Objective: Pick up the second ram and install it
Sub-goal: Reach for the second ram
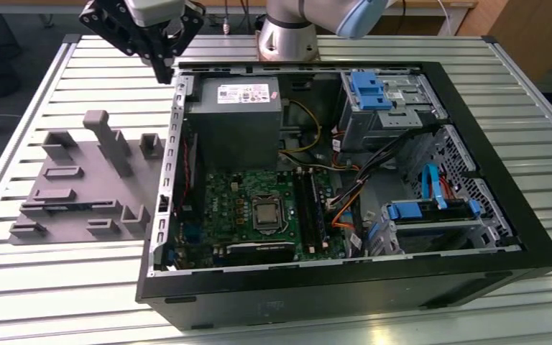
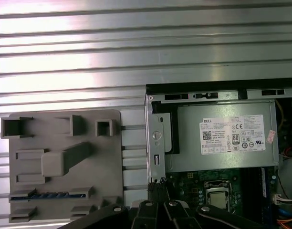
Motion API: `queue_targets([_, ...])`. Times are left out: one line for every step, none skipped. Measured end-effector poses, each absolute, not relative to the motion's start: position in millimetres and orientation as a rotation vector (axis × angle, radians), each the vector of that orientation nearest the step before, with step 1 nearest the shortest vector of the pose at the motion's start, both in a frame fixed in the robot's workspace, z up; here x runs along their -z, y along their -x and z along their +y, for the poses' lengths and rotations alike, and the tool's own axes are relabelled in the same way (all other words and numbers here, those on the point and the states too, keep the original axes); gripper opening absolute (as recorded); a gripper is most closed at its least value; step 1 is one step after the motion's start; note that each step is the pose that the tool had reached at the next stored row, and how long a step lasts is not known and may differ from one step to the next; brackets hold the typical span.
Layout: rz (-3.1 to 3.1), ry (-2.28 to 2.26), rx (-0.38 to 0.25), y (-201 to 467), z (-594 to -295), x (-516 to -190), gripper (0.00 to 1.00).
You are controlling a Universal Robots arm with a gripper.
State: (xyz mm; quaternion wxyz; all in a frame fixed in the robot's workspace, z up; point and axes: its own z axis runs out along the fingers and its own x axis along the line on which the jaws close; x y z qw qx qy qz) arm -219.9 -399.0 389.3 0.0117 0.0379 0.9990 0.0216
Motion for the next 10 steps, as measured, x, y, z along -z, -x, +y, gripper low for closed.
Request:
queue_targets([3.115, -0.118, -0.068, 221.1, -398.9, -389.2, 0.11])
queue_targets([3.115, -0.118, -0.067, 222.3, -398.9, -389.3, 0.11])
queue_targets([3.115, -0.118, -0.068, 223.4, -398.9, -389.2, 0.11])
queue_targets([3.115, -0.118, -0.068, 224.6, -398.9, -389.2, 0.11])
queue_targets([3.115, -0.118, -0.068, 225.8, -398.9, -389.2, 0.11])
queue_targets([3.115, -0.118, -0.068, 227.1, -398.9, -389.1, 0.11])
queue_targets([3.115, -0.118, -0.068, 228.3, -398.9, -389.1, 0.11])
queue_targets([3.115, -0.118, -0.068, 229.6, -398.9, -389.1, 0.11])
queue_targets([3.115, -0.118, -0.067, 230.8, -398.9, -389.1, 0.11])
queue_targets([3.115, -0.118, -0.068, 232.0, -398.9, -389.1, 0.11])
